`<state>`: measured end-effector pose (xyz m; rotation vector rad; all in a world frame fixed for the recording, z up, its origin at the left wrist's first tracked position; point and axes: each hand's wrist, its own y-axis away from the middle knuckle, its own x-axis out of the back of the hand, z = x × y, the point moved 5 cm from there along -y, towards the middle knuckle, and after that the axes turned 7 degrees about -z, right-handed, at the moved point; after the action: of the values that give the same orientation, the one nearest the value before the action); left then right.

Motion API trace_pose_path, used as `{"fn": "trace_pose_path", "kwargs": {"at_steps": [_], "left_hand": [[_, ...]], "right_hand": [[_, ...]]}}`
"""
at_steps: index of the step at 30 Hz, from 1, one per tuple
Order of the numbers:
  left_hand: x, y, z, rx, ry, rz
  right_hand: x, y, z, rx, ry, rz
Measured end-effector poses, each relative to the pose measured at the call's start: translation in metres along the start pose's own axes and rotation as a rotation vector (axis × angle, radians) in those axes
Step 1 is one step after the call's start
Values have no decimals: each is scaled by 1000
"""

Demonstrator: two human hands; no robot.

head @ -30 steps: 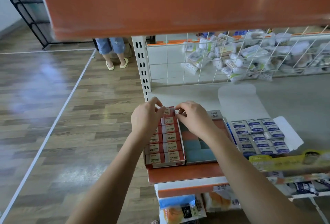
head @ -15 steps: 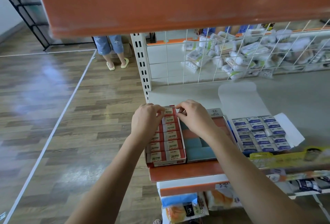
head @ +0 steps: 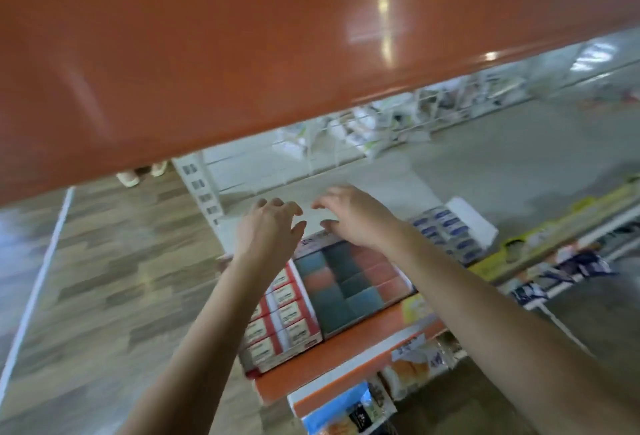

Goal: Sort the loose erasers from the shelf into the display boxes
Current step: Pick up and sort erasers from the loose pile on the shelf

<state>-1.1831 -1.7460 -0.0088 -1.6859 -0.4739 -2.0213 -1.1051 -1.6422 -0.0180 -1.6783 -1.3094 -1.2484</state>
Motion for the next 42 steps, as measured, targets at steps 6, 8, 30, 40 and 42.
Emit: {"fn": "trace_pose_path", "kwargs": {"at_steps": [6, 8, 30, 40, 42], "left_hand": [[-20, -54, 147, -262, -113, -159], [-30, -67, 207, -338, -149, -182], [-168, -288, 686, -601, -116, -258], [-198, -445, 748, -397, 53, -112], [-203, -465, 751, -332, 123, -101]], "right_hand": [[56, 65, 135, -248, 234, -80], [70, 103, 190, -323, 240, -91], [182, 321, 654, -788, -30, 37], [237, 258, 812, -590, 69, 95], [254, 241, 833, -497, 110, 142]]}}
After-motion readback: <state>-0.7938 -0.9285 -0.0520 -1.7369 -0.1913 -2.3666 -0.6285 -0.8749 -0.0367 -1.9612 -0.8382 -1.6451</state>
